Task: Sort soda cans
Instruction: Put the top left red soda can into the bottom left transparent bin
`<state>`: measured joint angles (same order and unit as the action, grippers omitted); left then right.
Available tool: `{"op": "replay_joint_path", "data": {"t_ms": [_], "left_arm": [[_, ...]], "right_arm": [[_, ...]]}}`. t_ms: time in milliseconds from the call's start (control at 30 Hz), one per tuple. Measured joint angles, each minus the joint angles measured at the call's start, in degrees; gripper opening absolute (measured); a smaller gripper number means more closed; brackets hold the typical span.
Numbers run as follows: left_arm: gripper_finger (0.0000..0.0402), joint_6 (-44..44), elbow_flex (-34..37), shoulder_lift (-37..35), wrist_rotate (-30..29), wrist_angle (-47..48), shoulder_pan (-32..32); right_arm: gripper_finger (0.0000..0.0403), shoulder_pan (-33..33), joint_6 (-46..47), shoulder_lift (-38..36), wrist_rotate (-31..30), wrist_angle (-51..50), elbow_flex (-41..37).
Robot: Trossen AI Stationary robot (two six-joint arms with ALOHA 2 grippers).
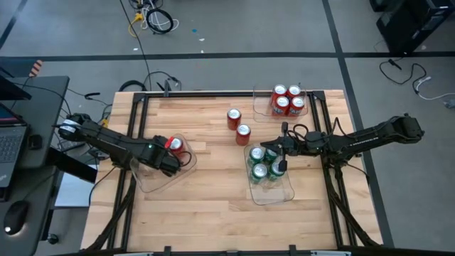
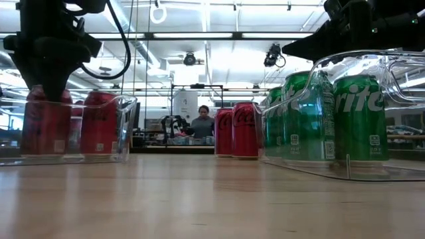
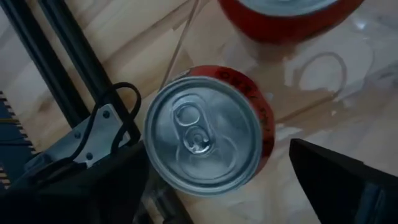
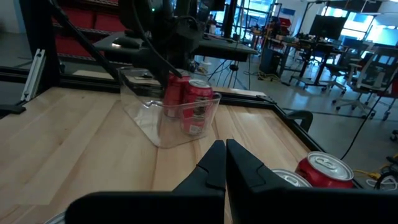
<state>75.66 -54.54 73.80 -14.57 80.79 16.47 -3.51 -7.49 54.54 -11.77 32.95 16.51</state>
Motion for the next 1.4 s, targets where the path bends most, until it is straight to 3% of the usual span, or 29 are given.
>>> {"op": "replay_joint_path", "data": {"t_ms": [367, 800, 1067, 1233, 1400], "left_arm": [[0.0315, -0.2, -0.2, 0.0, 0.0, 5.5, -0.5], [0.0312, -0.6, -0.2, 0.0, -3.7, 1.8, -2.3], [0.0312, -0.6, -4.8, 0.1, -5.2, 5.7, -2.3], [0.0312, -0.5, -7.4, 0.1, -4.2, 8.7, -2.3], [0.0294, -2.9, -11.4, 0.1, 2.5, 9.2, -1.8]], "right_arm": [[0.0, 0.0, 0.0, 0.0, 0.0, 0.0, 0.0], [0.0, 0.0, 0.0, 0.0, 0.0, 0.0, 0.0], [0.0, 0.0, 0.0, 0.0, 0.0, 0.0, 0.0], [0.0, 0.0, 0.0, 0.0, 0.0, 0.0, 0.0], [0.0, 0.0, 0.0, 0.0, 0.0, 0.0, 0.0]]}}
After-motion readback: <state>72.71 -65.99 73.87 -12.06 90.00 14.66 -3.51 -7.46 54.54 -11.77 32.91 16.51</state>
